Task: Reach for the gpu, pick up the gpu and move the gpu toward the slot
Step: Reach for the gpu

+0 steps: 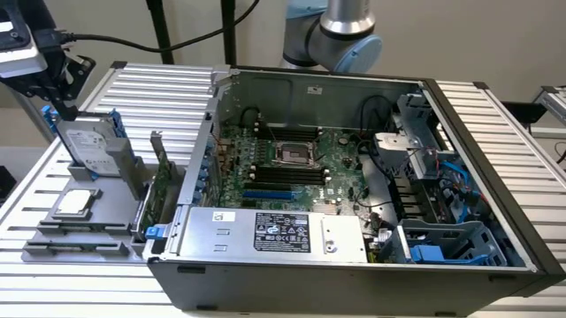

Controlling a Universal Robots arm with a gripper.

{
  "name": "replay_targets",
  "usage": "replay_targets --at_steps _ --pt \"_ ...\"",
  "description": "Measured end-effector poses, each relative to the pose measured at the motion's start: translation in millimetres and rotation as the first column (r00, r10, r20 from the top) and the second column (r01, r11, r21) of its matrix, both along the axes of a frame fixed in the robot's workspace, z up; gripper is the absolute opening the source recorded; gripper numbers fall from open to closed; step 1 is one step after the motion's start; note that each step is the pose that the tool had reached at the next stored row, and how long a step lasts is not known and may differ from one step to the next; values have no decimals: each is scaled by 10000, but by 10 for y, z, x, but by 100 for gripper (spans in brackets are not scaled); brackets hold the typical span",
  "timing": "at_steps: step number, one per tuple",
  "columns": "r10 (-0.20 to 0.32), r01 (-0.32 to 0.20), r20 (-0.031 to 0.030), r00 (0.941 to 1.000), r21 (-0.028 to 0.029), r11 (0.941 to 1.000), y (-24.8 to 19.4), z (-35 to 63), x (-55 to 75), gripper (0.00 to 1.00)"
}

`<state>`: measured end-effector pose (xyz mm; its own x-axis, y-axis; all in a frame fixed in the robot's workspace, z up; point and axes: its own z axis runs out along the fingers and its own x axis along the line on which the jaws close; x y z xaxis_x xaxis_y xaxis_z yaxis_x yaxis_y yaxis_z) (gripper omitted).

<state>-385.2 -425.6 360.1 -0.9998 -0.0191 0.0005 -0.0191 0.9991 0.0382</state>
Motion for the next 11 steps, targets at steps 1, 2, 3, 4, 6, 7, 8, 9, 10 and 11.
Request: replay_targets --at_steps 1,2,3,4,6,7,8,9,10,11 --pt "1 -1 0 10000 0 10000 -27 -4 34 11" --pt "-1 1 -1 10000 -1 10000 -50 -8 70 11" --pt "-1 1 -1 10000 0 10000 -70 -14 110 11" --pt "0 0 0 10000 0 10000 -89 -20 155 11" --pt "0 0 0 10000 0 10000 -122 -30 245 11" --pt "0 0 -1 10000 -1 10000 -137 -35 290 11" --pt "0 0 -1 10000 0 10000 -153 -41 336 11" --pt "1 -1 -1 10000 0 10000 -169 -48 381 11" --pt "1 -1 0 10000 0 10000 -184 -54 426 11" --pt "0 0 0 10000 0 10000 -201 -61 475 11"
